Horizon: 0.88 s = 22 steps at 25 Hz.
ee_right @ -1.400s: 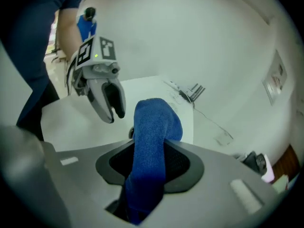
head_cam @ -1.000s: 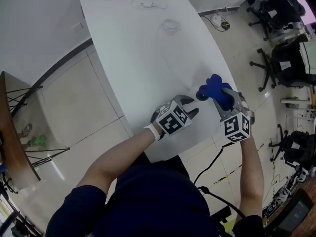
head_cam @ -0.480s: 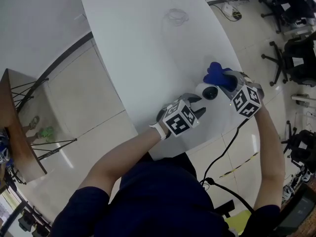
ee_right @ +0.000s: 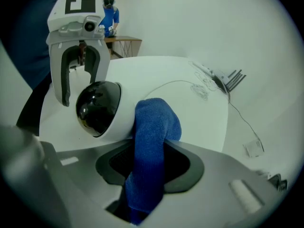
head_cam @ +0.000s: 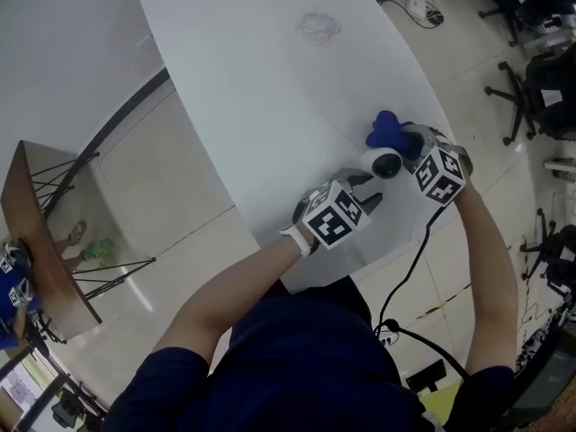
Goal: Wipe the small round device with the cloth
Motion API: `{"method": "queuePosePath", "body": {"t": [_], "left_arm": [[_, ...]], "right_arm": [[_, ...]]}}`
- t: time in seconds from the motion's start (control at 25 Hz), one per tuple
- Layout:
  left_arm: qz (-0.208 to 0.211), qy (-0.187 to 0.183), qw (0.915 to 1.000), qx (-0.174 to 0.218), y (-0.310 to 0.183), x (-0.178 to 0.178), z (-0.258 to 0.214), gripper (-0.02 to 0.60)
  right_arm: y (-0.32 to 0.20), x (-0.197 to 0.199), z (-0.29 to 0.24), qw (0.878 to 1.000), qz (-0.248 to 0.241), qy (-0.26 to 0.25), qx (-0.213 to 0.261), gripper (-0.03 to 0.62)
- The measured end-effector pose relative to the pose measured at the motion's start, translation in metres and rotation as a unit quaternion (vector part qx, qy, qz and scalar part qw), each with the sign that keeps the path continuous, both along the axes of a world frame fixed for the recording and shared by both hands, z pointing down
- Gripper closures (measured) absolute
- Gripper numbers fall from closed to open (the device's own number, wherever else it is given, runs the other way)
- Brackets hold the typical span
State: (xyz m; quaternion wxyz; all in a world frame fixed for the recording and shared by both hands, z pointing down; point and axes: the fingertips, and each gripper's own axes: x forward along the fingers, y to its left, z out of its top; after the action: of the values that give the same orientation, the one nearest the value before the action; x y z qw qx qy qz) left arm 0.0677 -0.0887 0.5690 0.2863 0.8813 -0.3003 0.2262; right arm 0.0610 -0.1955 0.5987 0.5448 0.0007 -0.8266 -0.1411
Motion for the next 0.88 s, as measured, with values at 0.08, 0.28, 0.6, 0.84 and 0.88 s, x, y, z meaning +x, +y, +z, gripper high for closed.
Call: {"method": "queuePosePath", "body": {"t": [0.08,0.28,0.6,0.84,0.88], "left_arm": [[-0.004,0.001,1.0,-0.004,0.005,-0.004,0.001,0.425],[-0.02,0.005,0.9997,-0.011,0.017,-0.01,0.002,0.426],[-0.019,0.008,0.9995,-0.024,0.048,-0.021,-0.014,0.426],[-0.017,0.029,0.9991,-0.027,0.064,-0.026,-0.027,0.434],[-0.021,0.038,0.9986,-0.031,0.066,-0.028,-0.03,0.434]], "right_arm": [[0.0,0.003,-0.014,0.998,0.059,-0.038,-0.005,0.438],[0.009,0.031,-0.054,0.964,0.213,-0.16,-0.011,0.439],[0.059,0.04,-0.098,0.927,0.273,-0.23,0.115,0.437],[0.106,0.02,-0.095,0.924,0.259,-0.244,0.141,0.437],[0.114,0.017,-0.093,0.917,0.277,-0.264,0.111,0.438]]}}
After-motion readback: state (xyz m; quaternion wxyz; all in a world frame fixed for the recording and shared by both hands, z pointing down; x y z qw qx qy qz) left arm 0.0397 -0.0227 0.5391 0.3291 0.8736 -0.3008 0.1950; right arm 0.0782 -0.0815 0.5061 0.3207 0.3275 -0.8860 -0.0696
